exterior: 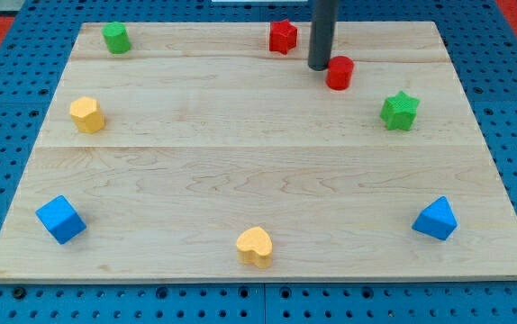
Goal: Slide red circle below the red star
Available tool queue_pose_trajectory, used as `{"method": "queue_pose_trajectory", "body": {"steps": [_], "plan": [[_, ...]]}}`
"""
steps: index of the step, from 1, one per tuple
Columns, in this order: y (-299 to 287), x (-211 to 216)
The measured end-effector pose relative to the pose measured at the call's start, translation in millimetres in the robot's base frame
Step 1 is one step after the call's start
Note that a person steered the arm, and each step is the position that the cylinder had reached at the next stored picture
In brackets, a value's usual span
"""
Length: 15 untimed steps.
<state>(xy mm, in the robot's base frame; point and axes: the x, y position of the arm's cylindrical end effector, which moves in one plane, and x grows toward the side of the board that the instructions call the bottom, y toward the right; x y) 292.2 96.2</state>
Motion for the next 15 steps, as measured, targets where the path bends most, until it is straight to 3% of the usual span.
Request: {"method": "queue_pose_trajectory", "body": {"steps": [3,4,6,7,8,9,10,15], "plan": [[8,-35],[45,-34],[105,8],[77,39],[-12,34],[-53,34],[-16,35],[-40,-23]]}}
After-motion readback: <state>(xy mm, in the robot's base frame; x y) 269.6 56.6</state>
